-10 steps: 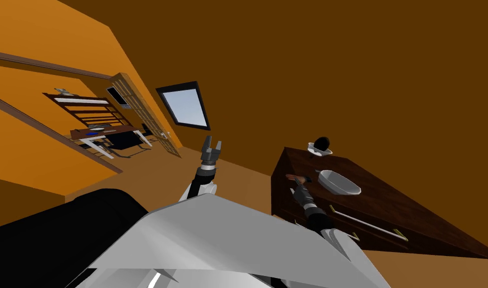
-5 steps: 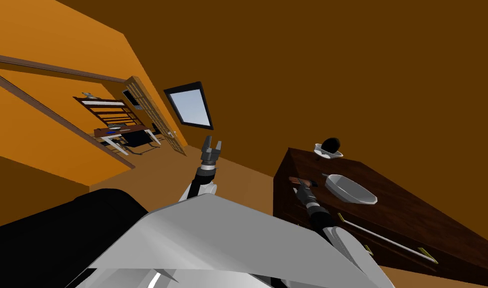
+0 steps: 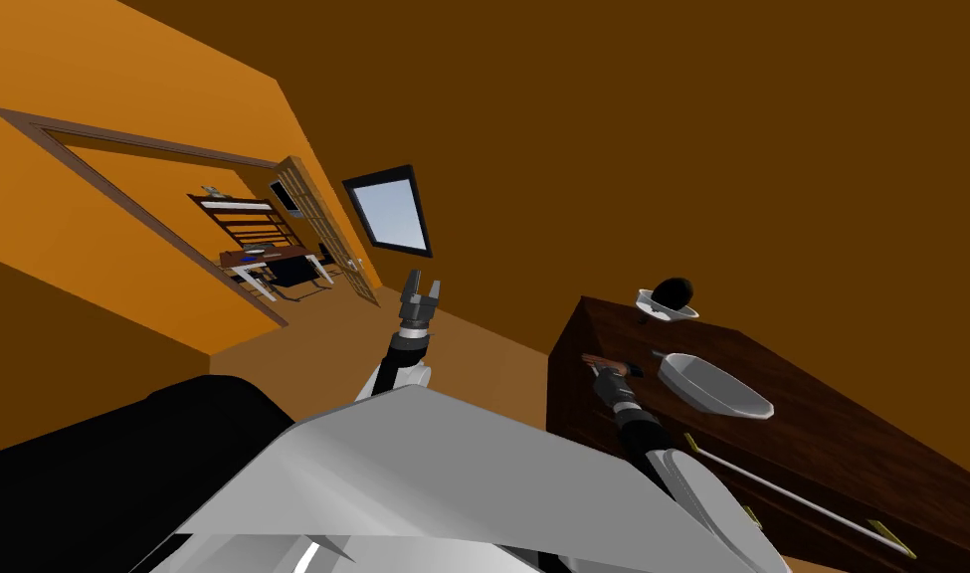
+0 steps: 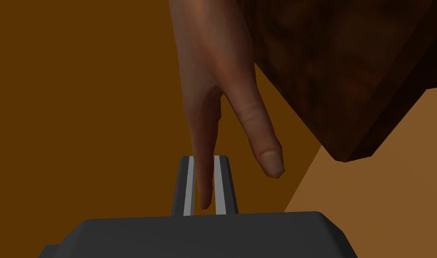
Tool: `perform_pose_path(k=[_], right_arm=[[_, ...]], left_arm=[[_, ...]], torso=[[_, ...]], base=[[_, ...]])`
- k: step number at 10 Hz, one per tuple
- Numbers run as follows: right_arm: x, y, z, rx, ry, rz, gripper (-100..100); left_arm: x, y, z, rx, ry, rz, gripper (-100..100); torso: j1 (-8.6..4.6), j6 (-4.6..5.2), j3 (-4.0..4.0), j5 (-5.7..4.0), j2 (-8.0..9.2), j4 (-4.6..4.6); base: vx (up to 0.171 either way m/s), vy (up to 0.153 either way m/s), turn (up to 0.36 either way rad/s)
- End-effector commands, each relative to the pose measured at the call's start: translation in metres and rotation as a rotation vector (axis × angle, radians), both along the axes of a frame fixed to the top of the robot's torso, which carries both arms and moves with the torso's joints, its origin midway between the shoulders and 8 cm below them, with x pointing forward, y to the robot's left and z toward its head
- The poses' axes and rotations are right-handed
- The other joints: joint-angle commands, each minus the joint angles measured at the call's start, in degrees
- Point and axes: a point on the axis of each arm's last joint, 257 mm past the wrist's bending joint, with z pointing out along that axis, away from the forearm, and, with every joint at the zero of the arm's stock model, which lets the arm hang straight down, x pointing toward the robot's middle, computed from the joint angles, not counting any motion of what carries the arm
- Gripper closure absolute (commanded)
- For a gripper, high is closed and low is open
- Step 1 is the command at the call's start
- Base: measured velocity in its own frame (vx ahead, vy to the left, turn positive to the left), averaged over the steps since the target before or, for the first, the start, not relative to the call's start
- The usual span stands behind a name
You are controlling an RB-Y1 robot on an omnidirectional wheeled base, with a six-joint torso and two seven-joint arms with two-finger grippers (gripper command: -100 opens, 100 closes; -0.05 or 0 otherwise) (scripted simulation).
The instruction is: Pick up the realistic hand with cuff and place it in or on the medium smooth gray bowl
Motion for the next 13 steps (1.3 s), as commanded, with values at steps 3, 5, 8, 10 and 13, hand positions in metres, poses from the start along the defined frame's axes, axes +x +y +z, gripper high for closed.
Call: perform_pose_path(k=[3, 5, 8, 10, 13], right_arm=[[0.0, 0.0, 0.0, 0.0, 0.0, 0.0, 100], [-0.003, 0.011, -0.002, 0.0, 0.005, 0.021, 100], [-0.01, 0.035, -0.002, 0.001, 0.007, 0.067, 100], [-0.011, 0.031, -0.001, -0.001, 0.008, 0.062, 0], [-0.007, 0.018, 0.004, 0.002, 0.027, 0.114, 100]], left_arm=[[0.0, 0.0, 0.0, 0.0, 0.0, 0.0, 0], [0.0, 0.0, 0.0, 0.0, 0.0, 0.0, 0], [0.0, 0.0, 0.0, 0.0, 0.0, 0.0, 0], [0.0, 0.0, 0.0, 0.0, 0.0, 0.0, 0], [0.0, 0.0, 0.0, 0.0, 0.0, 0.0, 0]], torso=[[-0.04, 0.0, -0.03, -0.01, -0.05, -0.01], [-0.05, 0.0, -0.03, -0.01, -0.06, -0.01], [-0.16, 0.02, -0.09, -0.03, -0.18, -0.02], [-0.08, -0.02, -0.06, -0.01, -0.12, 0.0], [0.23, 0.16, 0.13, -0.01, 0.33, -0.05]], base=[[0.0, 0.0, 0.0], [0.01, -0.01, -0.111], [0.047, -0.028, -0.181], [0.008, -0.003, -0.009], [-0.071, 0.096, -0.174]])
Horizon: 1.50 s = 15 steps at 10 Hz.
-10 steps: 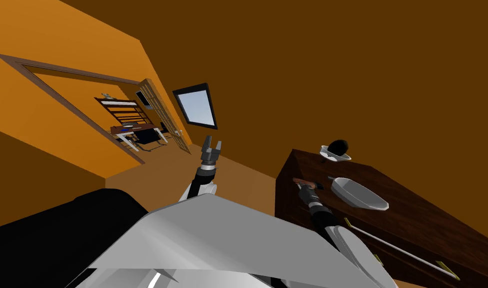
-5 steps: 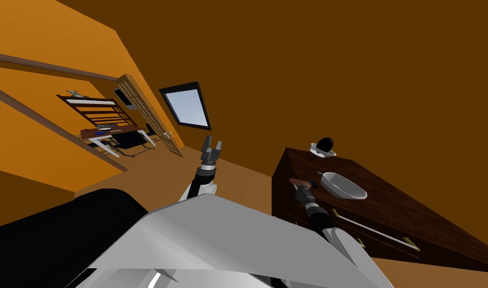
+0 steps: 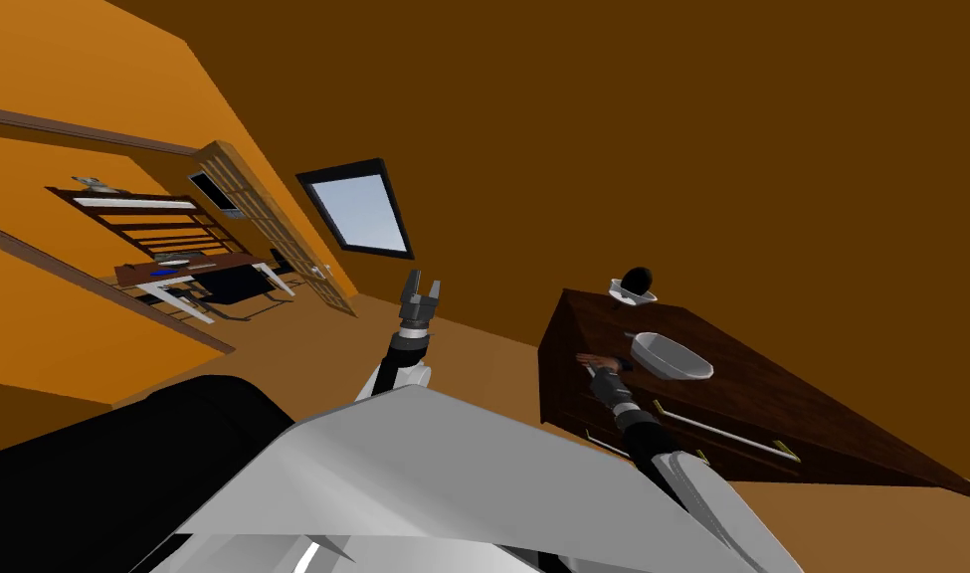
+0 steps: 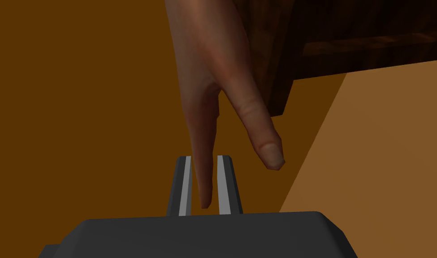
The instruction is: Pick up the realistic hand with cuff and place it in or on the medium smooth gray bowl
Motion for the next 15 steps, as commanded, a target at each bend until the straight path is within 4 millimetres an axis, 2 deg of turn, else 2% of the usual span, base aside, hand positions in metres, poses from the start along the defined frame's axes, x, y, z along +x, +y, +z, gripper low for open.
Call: perform_pose_path(k=[1, 7, 15], right_arm=[[0.0, -0.009, 0.002, -0.002, 0.011, 0.016, 100], [0.001, -0.051, 0.027, -0.033, 0.028, 0.037, 100], [0.008, -0.11, 0.092, -0.058, 0.014, 0.026, 100]], left_arm=[[0.0, 0.0, 0.0, 0.0, 0.0, 0.0, 0], [0.0, 0.0, 0.0, 0.0, 0.0, 0.0, 0], [0.0, 0.0, 0.0, 0.0, 0.0, 0.0, 0]], torso=[[0.0, 0.0, 0.0, 0.0, 0.0, 0.0], [-0.35, -0.04, -0.17, -0.03, -0.34, -0.03], [-0.68, -0.05, -0.31, -0.02, -0.65, -0.01]], base=[[-0.057, 0.098, -0.108], [-0.012, 0.035, -0.076], [0.024, -0.001, -0.039]])
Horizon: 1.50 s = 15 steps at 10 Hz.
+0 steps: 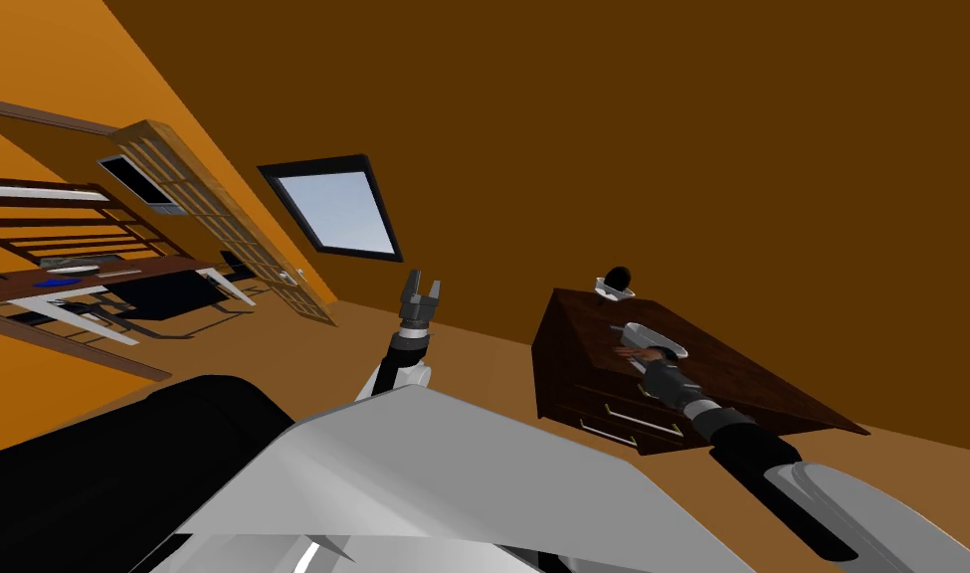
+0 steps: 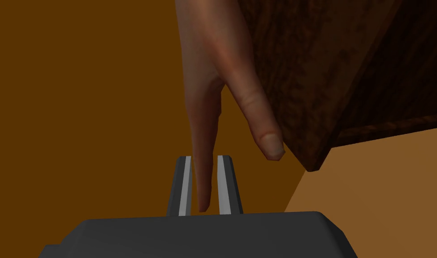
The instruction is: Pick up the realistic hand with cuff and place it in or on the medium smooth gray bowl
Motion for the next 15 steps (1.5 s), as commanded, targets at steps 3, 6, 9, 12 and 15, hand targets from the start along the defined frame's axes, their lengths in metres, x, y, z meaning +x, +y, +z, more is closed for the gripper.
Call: perform_pose_path(k=[3, 6, 9, 12, 15], right_arm=[[0.001, -0.014, 0.026, -0.001, -0.015, -0.014, 100], [0.005, -0.027, 0.052, 0.004, -0.032, -0.026, 100], [0.004, -0.036, 0.074, 0.02, -0.037, -0.043, 100], [0.0, -0.035, 0.069, 0.021, -0.02, -0.044, 100], [0.0, -0.035, 0.069, 0.021, -0.019, -0.046, -100]], left_arm=[[0.0, 0.0, 0.0, 0.0, 0.0, 0.0, 0], [0.0, 0.0, 0.0, 0.0, 0.0, 0.0, 0], [0.0, 0.0, 0.0, 0.0, 0.0, 0.0, 0], [0.0, 0.0, 0.0, 0.0, 0.0, 0.0, 0], [0.0, 0.0, 0.0, 0.0, 0.0, 0.0, 0]], torso=[[-0.24, 0.07, -0.02, -0.02, -0.06, 0.02], [-0.37, 0.04, -0.02, 0.04, -0.14, 0.1], [-0.51, -0.03, -0.12, 0.03, -0.35, 0.1], [-0.95, -0.02, -0.3, -0.15, -0.6, -0.02], [-0.27, 0.01, -0.05, 0.02, -0.18, 0.08]], base=[[0.043, -0.044, -0.002], [0.039, -0.05, 0.015], [0.099, -0.113, 0.07], [0.094, -0.151, 0.102], [0.005, -0.008, 0.001]])
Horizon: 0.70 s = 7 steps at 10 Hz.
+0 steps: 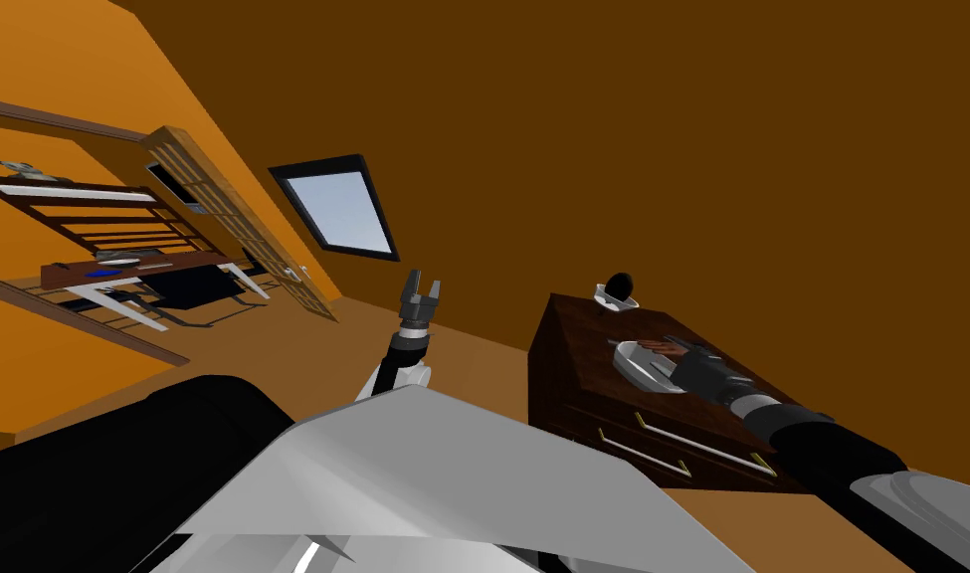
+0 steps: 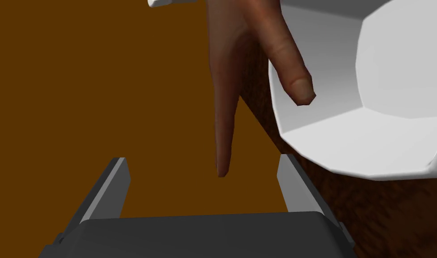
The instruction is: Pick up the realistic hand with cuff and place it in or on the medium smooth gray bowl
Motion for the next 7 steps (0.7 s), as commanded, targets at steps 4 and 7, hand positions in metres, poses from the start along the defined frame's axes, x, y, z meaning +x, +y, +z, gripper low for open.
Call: perform_pose_path(k=[4, 7], right_arm=[[0.003, -0.002, 0.013, -0.003, -0.003, 0.01, -100], [0.01, -0.004, 0.04, -0.008, -0.009, 0.032, -100]], left_arm=[[0.0, 0.0, 0.0, 0.0, 0.0, 0.0, 0], [0.0, 0.0, 0.0, 0.0, 0.0, 0.0, 0]], torso=[[0.02, 0.0, 0.02, 0.01, 0.02, 0.01], [0.26, 0.01, 0.01, 0.07, 0.01, 0.01]], base=[[0.0, 0.007, -0.018], [0.003, 0.053, -0.079]])
